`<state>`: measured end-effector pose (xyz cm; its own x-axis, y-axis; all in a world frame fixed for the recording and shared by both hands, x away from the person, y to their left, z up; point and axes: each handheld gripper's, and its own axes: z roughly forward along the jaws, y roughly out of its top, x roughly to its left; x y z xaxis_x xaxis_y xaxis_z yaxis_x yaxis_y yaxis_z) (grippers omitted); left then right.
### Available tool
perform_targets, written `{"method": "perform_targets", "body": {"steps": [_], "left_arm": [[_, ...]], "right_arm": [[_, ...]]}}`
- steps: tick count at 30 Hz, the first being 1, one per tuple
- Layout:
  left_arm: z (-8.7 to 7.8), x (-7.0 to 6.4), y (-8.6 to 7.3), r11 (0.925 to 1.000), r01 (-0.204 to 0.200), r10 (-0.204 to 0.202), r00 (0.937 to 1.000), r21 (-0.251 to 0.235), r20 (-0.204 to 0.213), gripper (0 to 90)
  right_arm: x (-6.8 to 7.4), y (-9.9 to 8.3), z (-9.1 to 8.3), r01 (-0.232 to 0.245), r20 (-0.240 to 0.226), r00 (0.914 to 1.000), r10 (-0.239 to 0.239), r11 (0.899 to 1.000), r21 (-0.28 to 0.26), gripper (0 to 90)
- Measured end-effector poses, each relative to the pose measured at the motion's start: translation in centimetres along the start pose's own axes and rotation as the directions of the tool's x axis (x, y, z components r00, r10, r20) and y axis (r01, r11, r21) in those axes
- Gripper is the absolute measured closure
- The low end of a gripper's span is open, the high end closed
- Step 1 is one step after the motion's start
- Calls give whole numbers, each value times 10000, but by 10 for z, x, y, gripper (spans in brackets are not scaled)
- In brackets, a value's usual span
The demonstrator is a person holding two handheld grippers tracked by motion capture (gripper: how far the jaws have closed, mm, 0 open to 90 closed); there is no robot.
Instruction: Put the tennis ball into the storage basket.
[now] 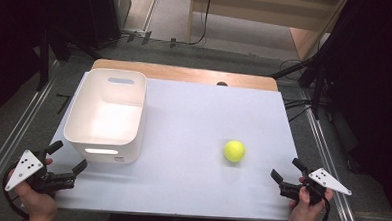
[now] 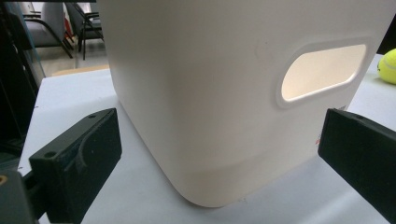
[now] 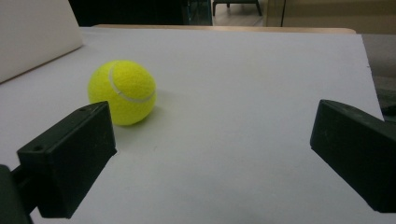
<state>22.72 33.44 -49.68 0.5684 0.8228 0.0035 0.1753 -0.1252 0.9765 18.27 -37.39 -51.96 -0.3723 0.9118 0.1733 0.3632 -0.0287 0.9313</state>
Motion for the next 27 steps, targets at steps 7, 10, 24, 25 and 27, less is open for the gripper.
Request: {"method": "perform_targets", "body": {"steps": [7, 10, 24, 25, 27], "left_arm": [[1, 0, 0, 10000, -42, 41, 10000, 67, 28, 0], [1, 0, 0, 9999, -96, 95, 9999, 78, 44, 0], [1, 0, 0, 10000, -48, 48, 10000, 18, 12, 0], [1, 0, 0, 10000, -48, 48, 10000, 18, 12, 0], [1, 0, 0, 10000, -46, 46, 10000, 19, 5, 0]], "right_arm": [[1, 0, 1, 164, 16, 9999, -164, 9999, -45, 0], [0, 0, 1, 193, 59, 9998, -192, 9998, -45, 0], [1, 3, 0, 244, -151, 9996, -243, 9997, 31, 0], [1, 3, 0, 244, -151, 9996, -243, 9997, 31, 0], [1, 4, -1, 264, -210, 9994, -262, 9996, 91, 0]]}}
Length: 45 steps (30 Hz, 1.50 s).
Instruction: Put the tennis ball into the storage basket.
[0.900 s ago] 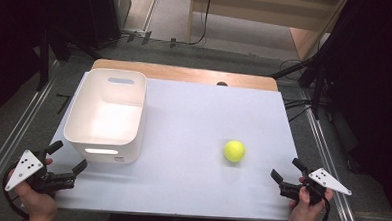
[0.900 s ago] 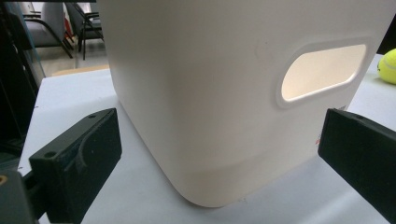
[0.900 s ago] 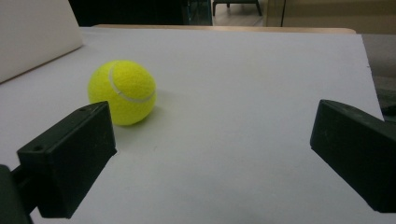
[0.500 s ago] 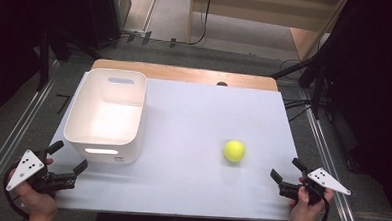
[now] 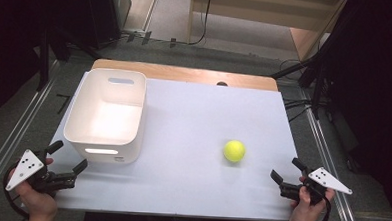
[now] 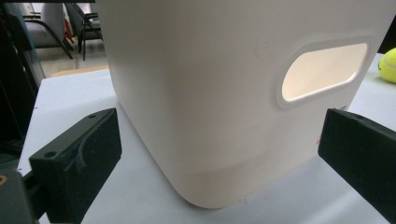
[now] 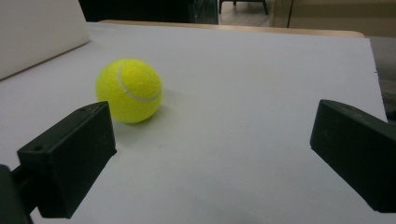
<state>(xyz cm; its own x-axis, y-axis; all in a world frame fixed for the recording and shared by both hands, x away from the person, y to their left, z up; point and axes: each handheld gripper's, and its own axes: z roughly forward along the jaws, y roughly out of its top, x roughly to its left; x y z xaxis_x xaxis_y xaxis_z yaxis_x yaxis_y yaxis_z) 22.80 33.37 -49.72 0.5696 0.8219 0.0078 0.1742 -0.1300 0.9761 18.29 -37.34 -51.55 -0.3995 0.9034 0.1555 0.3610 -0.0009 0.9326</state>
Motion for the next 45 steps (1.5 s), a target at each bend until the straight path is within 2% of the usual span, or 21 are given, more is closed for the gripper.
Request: {"method": "perform_targets", "body": {"steps": [6, 20, 22, 23, 34, 40, 41, 45], "left_arm": [[1, 0, 0, 10000, 4, -4, 10000, 33, -46, 0], [1, 0, 0, 10000, -37, 37, 10000, 35, -35, 0], [1, 0, 0, 10000, -39, 39, 10000, 38, -43, 0], [1, 0, 0, 10000, -32, 32, 10000, 33, -47, 0], [0, 0, 0, 10000, -88, 88, 10000, 26, -10, 0], [0, -1, 0, 10000, -83, 83, 10000, 3, -20, 0], [0, 0, 0, 10000, -97, 97, 10000, 15, -11, 0], [0, -1, 0, 10000, -90, 90, 10000, 19, -9, 0]], "right_arm": [[1, 3, 0, 49, -188, 9998, -49, 10000, 26, 0], [3, 20, -2, 236, -371, 9991, -214, 9979, 595, 0], [4, 22, 0, 272, -434, 9988, -239, 9966, 778, 0], [5, 26, 2, 448, -473, 9980, -407, 9951, 876, 0], [14, 48, 14, 1047, -1029, 9905, -913, 9856, 1326, 0], [19, 54, 25, 1065, -1321, 9876, -851, 9807, 1642, 0], [22, 56, 31, 1202, -1468, 9847, -937, 9755, 1841, 0], [26, 59, 37, 1259, -1564, 9831, -948, 9710, 2030, 0]]}}
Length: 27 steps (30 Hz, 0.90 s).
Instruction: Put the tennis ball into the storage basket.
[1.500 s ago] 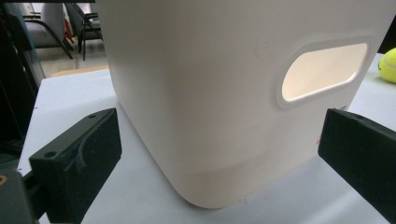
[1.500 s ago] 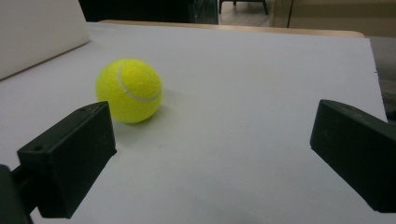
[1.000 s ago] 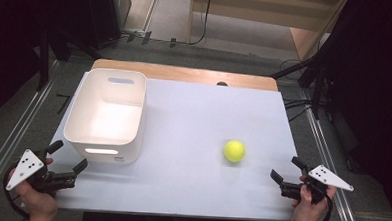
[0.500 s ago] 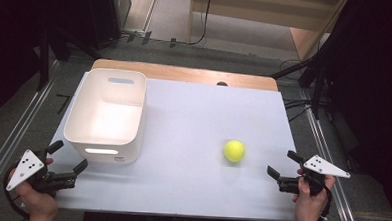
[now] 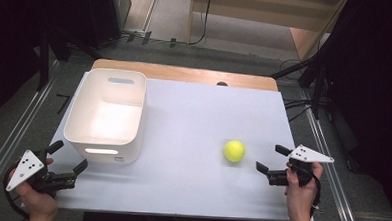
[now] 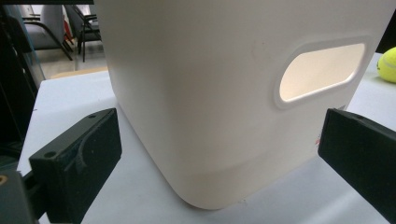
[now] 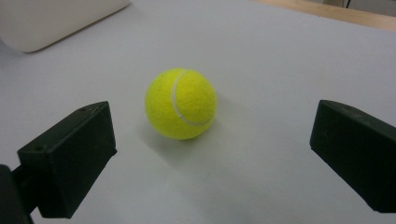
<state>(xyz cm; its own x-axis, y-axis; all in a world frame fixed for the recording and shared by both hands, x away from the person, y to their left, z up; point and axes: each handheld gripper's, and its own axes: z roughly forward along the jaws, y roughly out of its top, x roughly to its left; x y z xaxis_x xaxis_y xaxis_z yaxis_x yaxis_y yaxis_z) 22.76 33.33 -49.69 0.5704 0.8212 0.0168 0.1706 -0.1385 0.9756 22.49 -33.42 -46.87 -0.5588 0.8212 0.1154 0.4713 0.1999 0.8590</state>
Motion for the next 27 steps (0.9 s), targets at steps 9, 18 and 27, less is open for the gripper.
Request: {"method": "perform_targets", "body": {"steps": [9, 18, 27], "left_arm": [[0, 0, 0, 10000, -16, 16, 10000, 11, 17, 0], [1, 0, 0, 10000, -27, 27, 10000, 9, 32, 0], [1, 0, 0, 10000, -35, 35, 10000, 14, 39, 0]], "right_arm": [[7, 12, 17, 292, -304, 9992, -277, 9983, 506, 0], [14, 24, 33, 639, -331, 9976, -611, 9938, 915, 0], [20, 33, 49, 992, -512, 9944, -926, 9844, 1452, 0]]}}
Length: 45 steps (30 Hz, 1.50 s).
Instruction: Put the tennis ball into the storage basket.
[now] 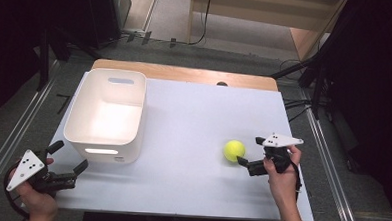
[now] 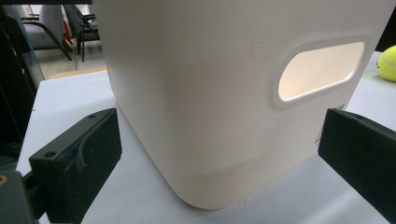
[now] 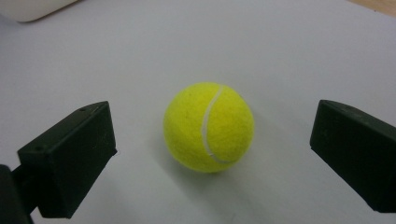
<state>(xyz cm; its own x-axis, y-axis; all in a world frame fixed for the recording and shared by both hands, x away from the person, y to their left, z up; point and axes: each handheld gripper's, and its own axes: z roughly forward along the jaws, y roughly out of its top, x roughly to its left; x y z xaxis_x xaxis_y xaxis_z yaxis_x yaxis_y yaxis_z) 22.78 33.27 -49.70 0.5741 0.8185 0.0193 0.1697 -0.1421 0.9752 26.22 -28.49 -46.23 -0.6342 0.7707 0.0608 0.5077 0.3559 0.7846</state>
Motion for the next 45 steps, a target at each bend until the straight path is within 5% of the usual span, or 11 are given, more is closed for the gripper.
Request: {"method": "perform_targets", "body": {"steps": [20, 45], "left_arm": [[0, 0, 0, 10000, -8, 8, 10000, 4, 16, 0], [0, 1, 0, 10000, 22, -22, 10000, -6, 71, 0]], "right_arm": [[8, 15, 27, 201, -362, 9992, -163, 9942, 1054, 0], [5, 18, 55, -194, -69, 9997, 220, 9639, 2655, 0]]}}
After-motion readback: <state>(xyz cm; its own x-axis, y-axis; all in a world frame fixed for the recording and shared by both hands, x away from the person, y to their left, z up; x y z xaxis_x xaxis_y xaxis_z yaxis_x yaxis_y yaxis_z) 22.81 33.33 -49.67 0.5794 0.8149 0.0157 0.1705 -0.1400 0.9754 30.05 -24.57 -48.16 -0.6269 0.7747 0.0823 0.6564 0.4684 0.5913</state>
